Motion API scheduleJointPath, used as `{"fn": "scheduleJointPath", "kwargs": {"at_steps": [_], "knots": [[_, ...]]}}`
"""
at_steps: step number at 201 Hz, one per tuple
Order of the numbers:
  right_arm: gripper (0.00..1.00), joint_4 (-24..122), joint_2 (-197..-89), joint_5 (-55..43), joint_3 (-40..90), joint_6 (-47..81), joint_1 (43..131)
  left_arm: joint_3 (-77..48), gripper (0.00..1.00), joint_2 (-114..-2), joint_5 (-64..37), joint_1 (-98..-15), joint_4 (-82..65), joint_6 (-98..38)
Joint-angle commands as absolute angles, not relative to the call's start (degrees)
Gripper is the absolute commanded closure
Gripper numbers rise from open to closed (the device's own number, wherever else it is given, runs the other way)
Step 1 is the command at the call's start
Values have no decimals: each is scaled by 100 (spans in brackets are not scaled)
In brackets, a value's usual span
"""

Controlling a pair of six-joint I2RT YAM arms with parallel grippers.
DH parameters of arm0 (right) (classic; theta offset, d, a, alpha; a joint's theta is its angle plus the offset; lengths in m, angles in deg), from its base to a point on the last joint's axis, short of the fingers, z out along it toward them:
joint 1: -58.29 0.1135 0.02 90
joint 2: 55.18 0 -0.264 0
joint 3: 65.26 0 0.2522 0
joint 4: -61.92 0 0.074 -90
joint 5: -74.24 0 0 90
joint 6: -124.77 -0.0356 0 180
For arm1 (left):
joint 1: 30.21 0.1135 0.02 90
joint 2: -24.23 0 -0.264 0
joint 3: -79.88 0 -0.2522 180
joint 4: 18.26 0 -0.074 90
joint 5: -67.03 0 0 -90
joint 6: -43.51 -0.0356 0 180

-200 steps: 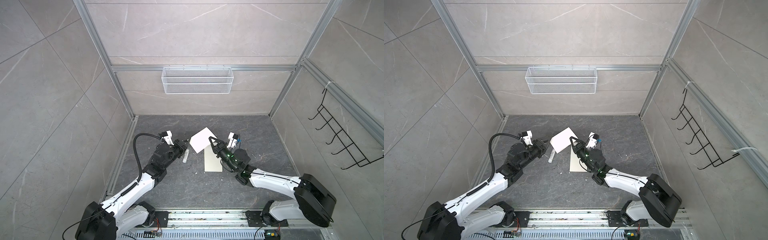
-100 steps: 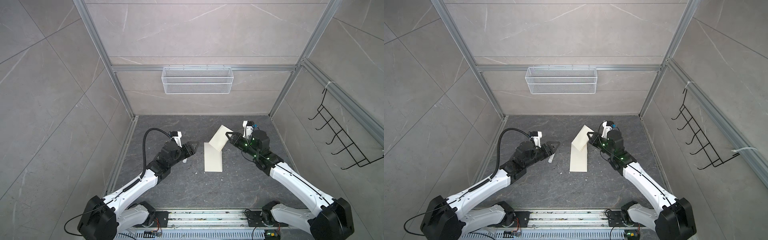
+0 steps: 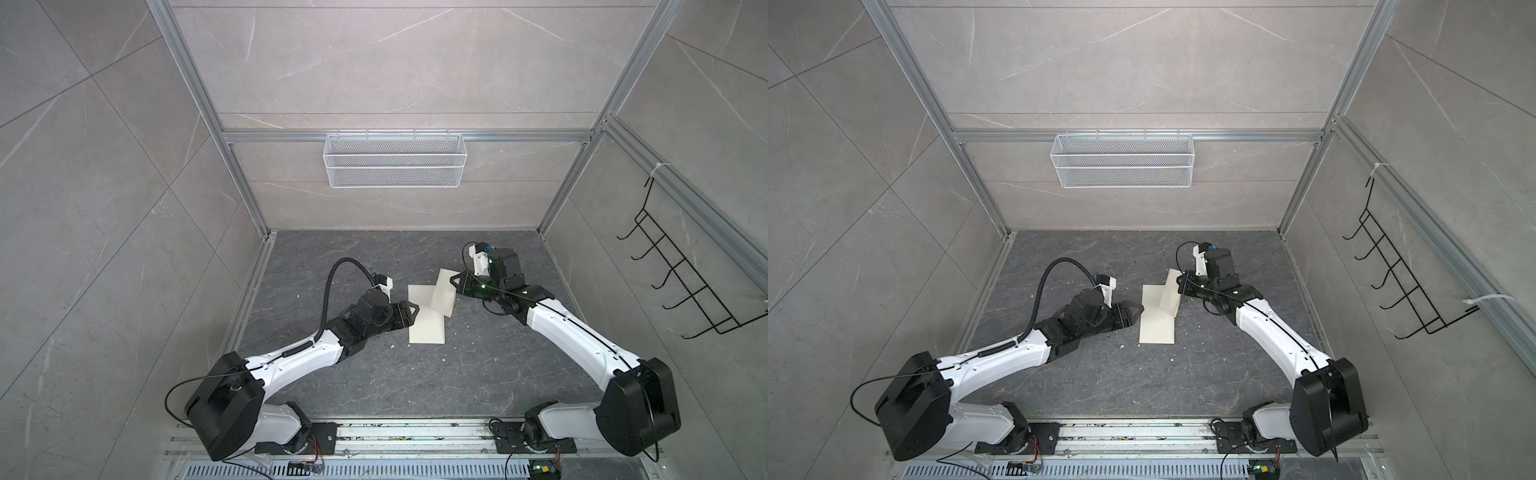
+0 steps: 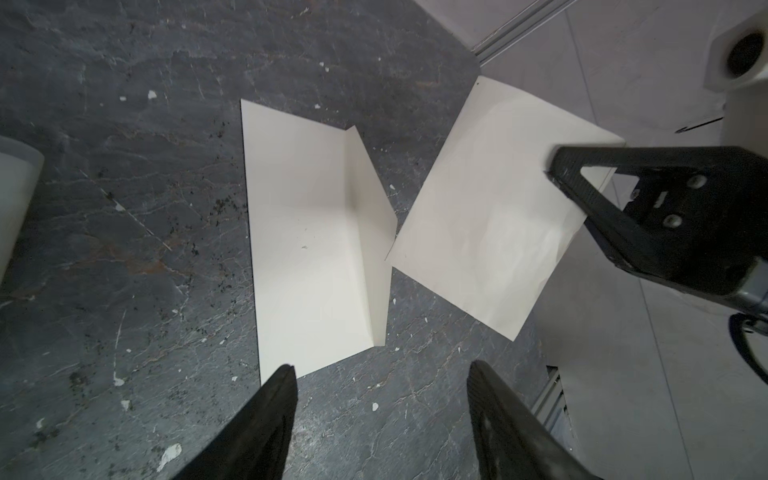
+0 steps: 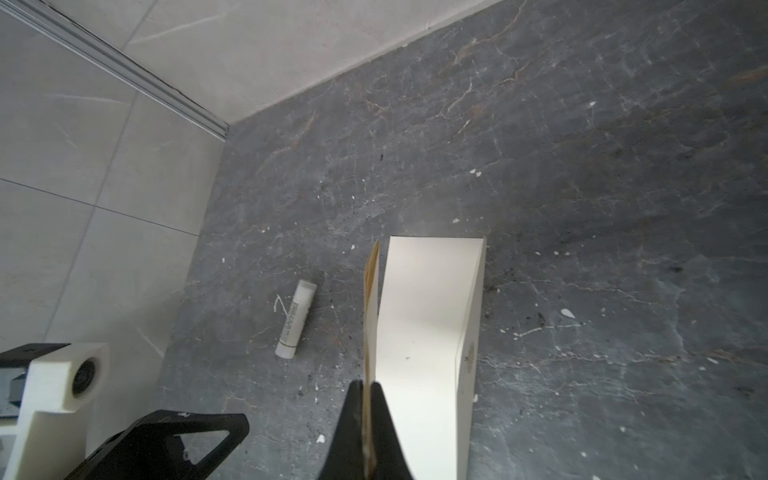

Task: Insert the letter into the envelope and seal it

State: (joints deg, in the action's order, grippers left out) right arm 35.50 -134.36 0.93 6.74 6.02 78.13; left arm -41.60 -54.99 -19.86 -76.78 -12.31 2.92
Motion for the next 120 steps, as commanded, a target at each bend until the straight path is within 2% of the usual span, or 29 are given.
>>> {"fn": "scheduleJointPath", "kwargs": {"at_steps": [1,47,101,120], "knots": [[100,3347,-13670,-70,964,1077,7790,-3835,37,-5834,-2085,-7795,-1402,389],[100,3261,-13962,-436,1042,1449,7791,-3766,52,-6511,-2045,-7862,-1572,637],[100,3258,-14190,-735,1049,1658,7788,-3740,61,-7094,-2104,-7866,-1739,847],[100,3268,-14233,-783,1069,1693,7789,-3720,67,-7287,-2111,-7873,-1862,888]]}}
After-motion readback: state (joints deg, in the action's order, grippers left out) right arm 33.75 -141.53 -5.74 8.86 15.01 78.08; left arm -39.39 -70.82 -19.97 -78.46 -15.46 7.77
